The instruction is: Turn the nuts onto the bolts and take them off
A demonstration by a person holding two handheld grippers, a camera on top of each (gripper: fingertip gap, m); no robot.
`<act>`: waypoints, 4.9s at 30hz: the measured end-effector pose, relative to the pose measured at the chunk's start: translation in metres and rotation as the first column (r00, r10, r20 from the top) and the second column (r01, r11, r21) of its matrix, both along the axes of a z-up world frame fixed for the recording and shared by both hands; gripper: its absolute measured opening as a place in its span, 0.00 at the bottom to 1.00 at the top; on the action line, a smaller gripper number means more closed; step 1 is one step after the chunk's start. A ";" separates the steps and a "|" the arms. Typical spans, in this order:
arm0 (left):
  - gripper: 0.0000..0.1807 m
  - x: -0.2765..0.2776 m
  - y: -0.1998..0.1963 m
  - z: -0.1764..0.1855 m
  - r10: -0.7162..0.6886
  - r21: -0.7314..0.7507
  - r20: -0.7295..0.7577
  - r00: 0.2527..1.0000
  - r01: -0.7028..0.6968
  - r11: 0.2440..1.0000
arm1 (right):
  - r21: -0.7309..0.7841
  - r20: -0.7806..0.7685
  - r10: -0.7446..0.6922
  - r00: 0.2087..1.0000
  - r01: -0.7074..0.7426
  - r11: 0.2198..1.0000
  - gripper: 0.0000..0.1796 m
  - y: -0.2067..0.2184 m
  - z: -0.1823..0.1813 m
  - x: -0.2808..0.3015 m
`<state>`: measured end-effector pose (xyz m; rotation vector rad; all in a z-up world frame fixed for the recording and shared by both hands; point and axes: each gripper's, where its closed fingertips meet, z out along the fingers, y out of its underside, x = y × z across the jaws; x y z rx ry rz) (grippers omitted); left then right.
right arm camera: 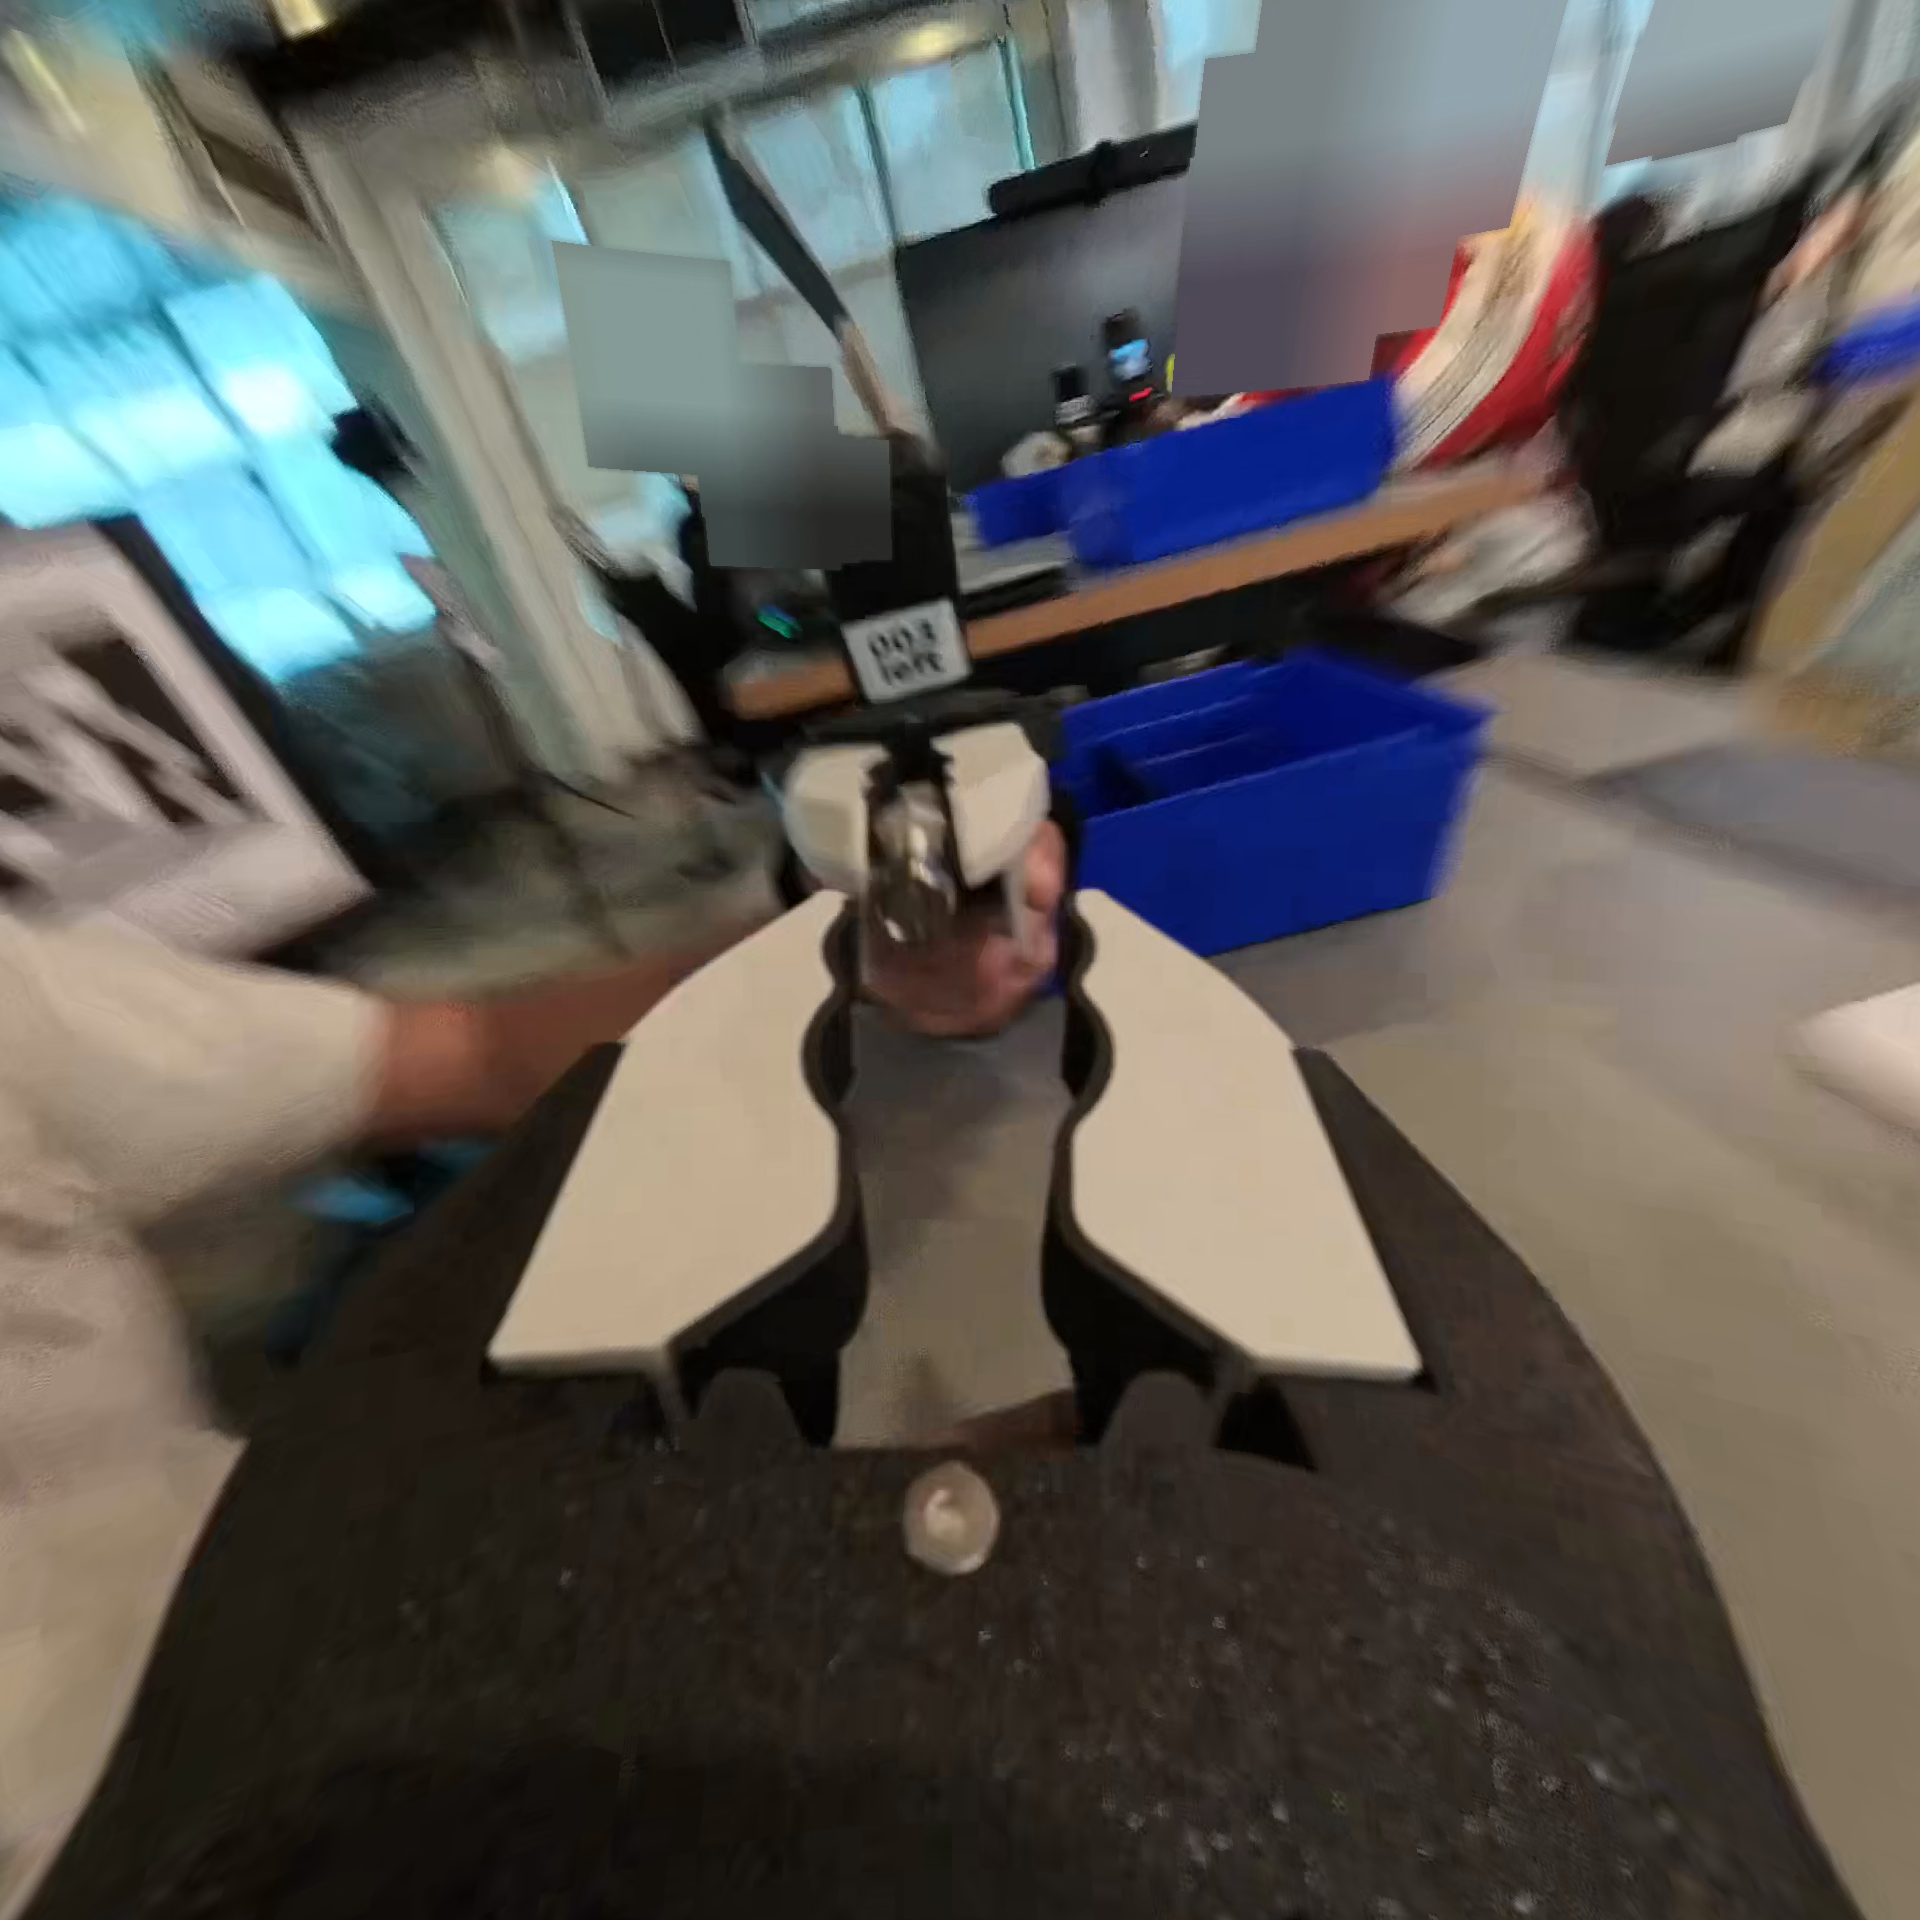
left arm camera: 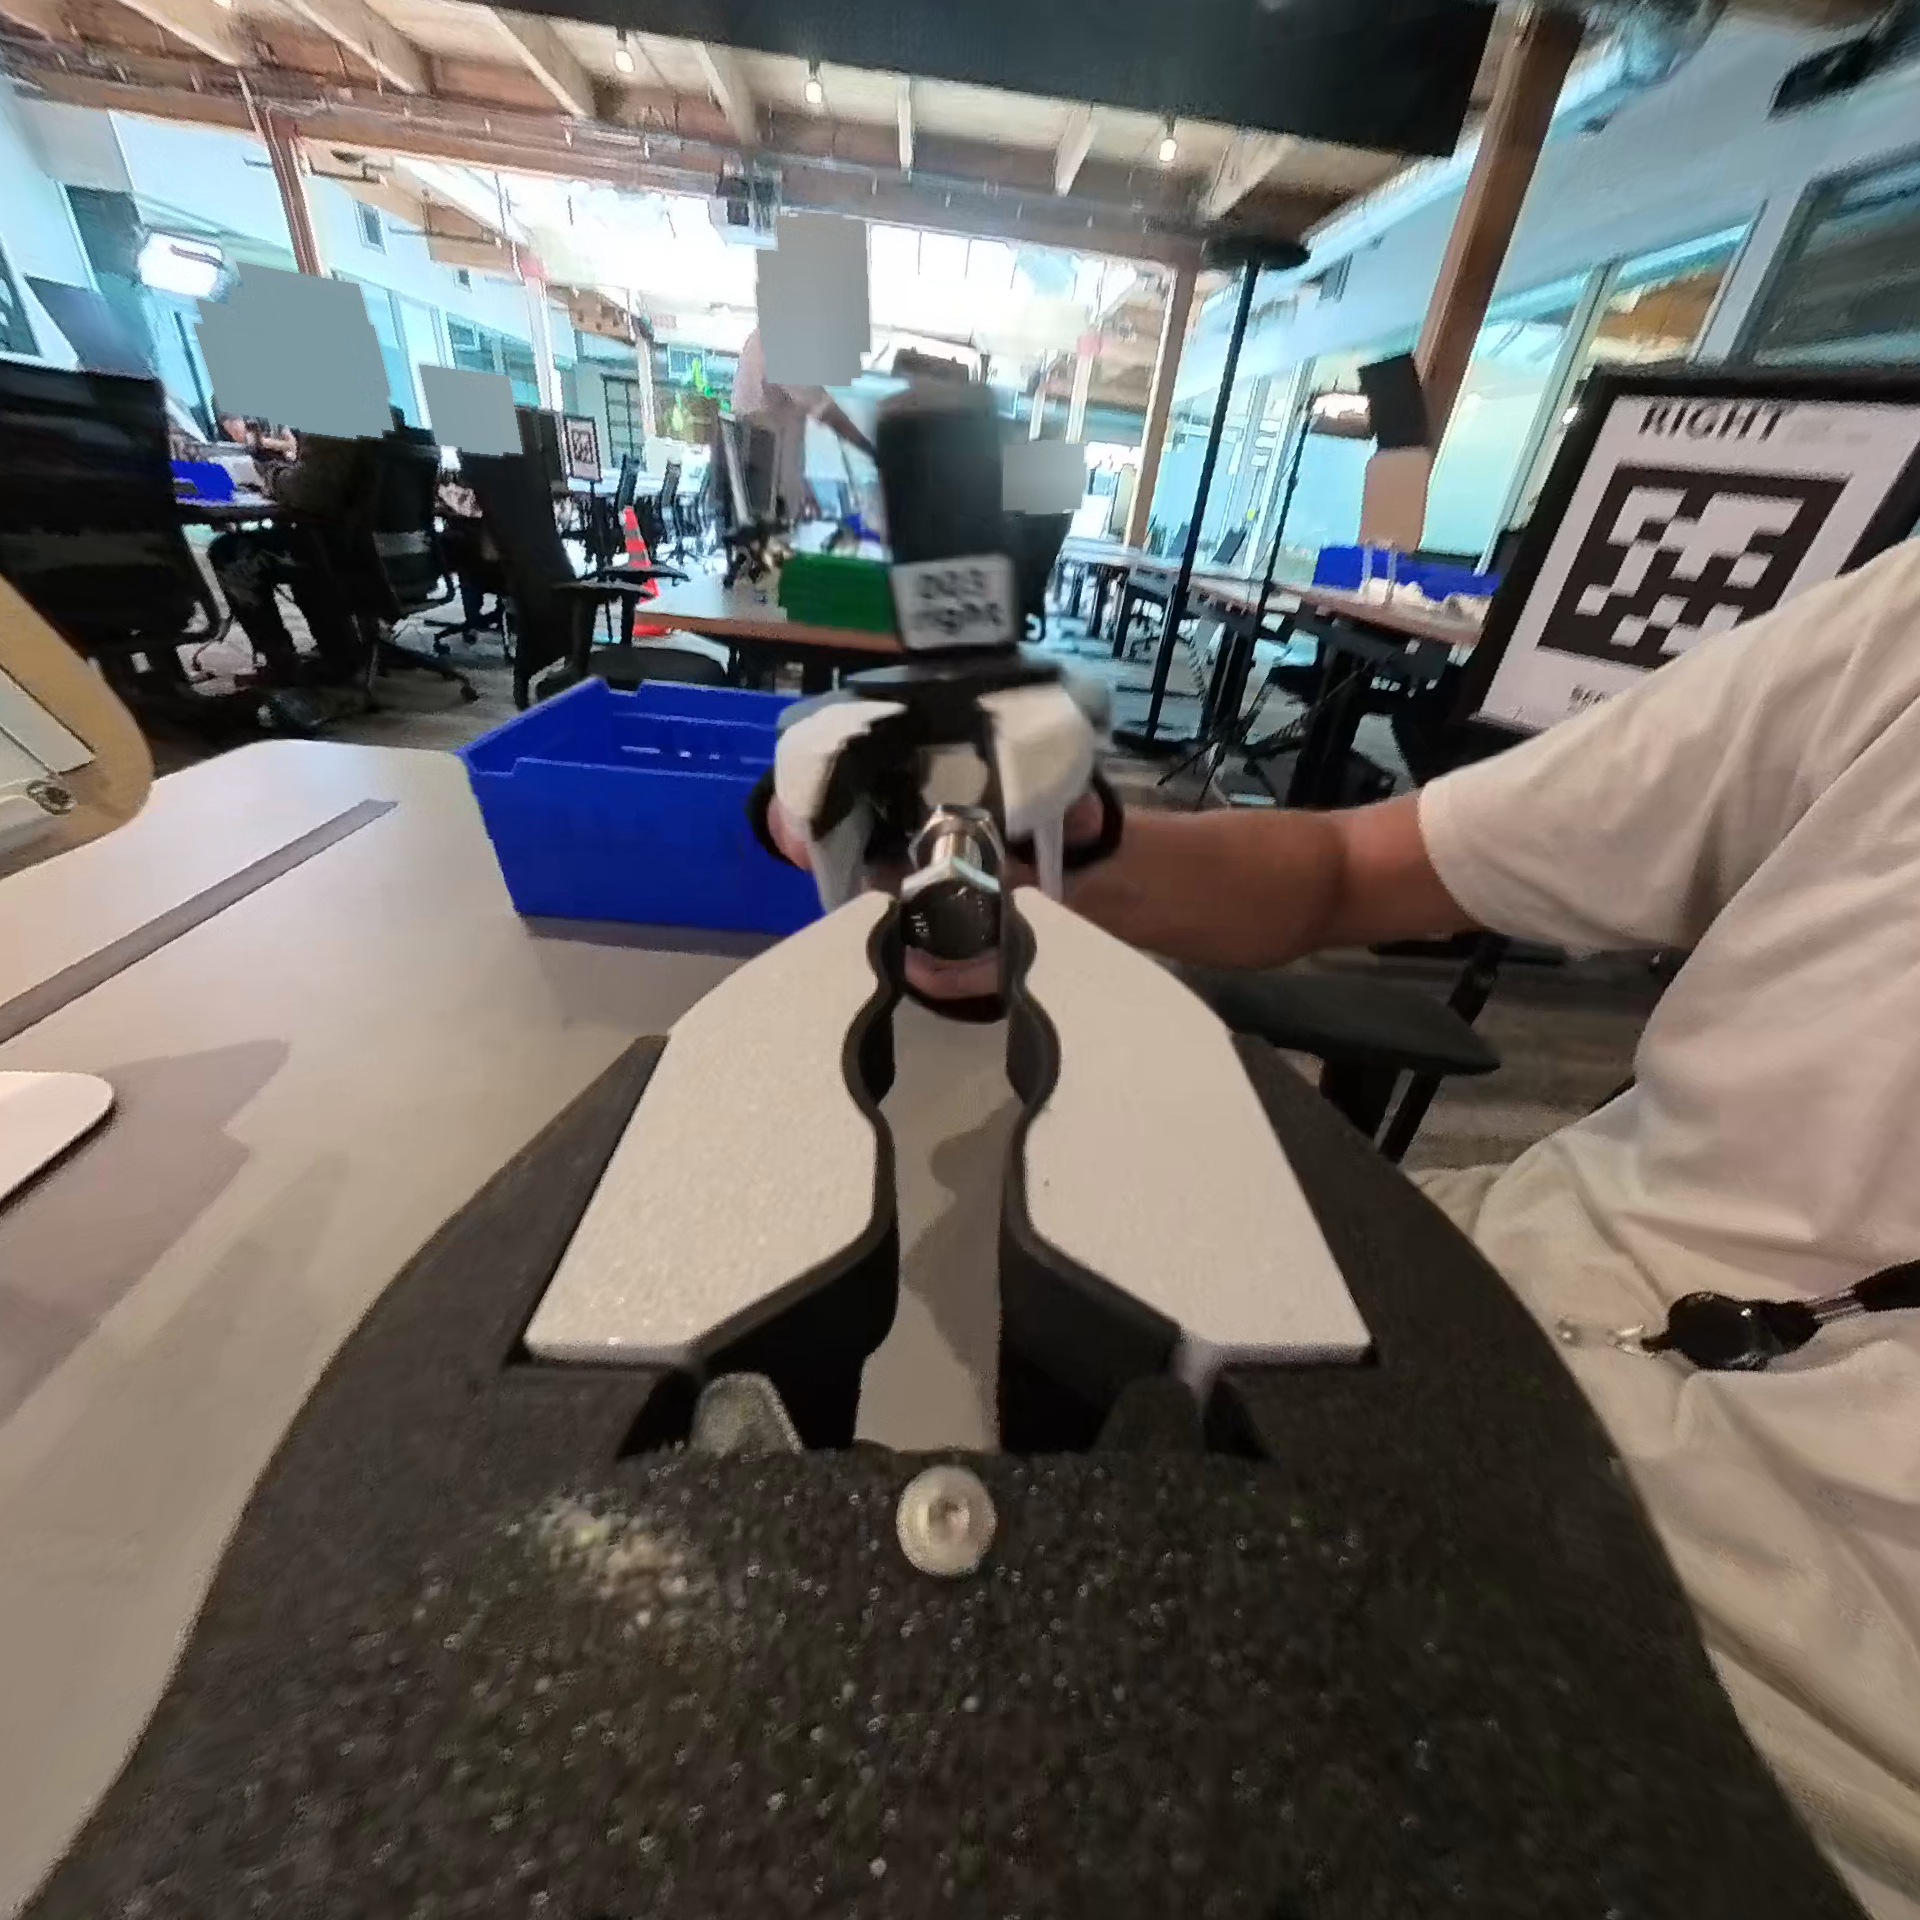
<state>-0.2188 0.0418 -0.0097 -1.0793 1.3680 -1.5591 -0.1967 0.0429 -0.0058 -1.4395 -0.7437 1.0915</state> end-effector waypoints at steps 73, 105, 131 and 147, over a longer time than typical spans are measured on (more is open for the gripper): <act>0.09 0.003 -0.008 -0.014 -0.054 0.001 -0.082 0.995 0.054 0.999 | 0.841 0.468 -0.670 0.576 -0.057 0.538 0.11 0.002 -0.023 -0.017; 0.09 0.010 -0.002 -0.026 0.023 0.071 -0.139 0.990 -0.013 0.997 | 0.829 0.536 -0.815 0.219 0.045 0.557 0.10 0.016 -0.037 -0.011; 0.09 0.010 -0.015 -0.027 -0.034 0.097 -0.148 0.988 0.049 0.994 | -0.106 0.852 0.142 0.504 -0.100 0.989 0.10 -0.013 -0.063 -0.015; 0.09 0.007 0.005 -0.018 0.034 0.043 -0.093 0.995 -0.030 0.999 | 0.264 0.742 -0.268 0.614 0.100 0.959 0.34 0.022 -0.040 -0.003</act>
